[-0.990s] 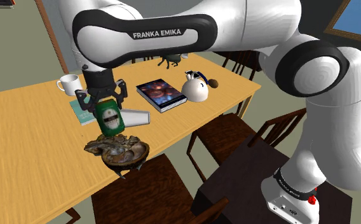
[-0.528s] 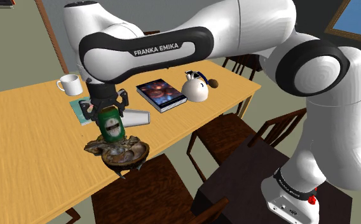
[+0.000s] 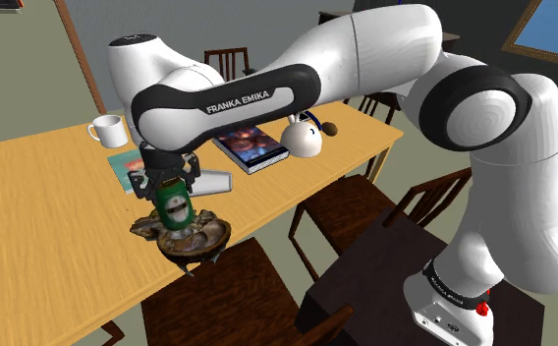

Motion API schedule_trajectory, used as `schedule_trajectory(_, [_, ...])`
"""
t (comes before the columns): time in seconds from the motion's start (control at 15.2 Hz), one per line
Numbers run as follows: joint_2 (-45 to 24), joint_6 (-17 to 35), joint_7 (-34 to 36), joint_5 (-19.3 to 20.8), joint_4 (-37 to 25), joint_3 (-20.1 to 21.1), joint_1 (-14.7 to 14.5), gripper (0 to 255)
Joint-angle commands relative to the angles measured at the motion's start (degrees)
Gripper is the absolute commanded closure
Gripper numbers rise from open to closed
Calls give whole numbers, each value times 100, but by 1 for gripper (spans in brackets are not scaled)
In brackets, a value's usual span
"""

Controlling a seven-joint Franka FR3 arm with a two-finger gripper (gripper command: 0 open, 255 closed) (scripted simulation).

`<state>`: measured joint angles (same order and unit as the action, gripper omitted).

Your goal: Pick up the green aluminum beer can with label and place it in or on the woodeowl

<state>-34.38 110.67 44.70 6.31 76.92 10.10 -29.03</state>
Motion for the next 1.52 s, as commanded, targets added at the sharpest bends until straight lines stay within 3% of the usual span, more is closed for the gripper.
schedule_trajectory(0.0, [0,57,4,2,47,-1,1,255])
schedule_trajectory(0.4, [0,56,4,2,47,-1,1,255])
schedule_trajectory(0.46, [-2,55,3,2,44,-1,2,0])
schedule_trajectory(0.79, [0,56,4,2,47,-1,1,0])
schedule_trajectory(1.06, [125,-598,-25,-29,-485,18,-19,0])
schedule_trajectory(1.45, [125,-598,-25,-29,-485,18,-19,0])
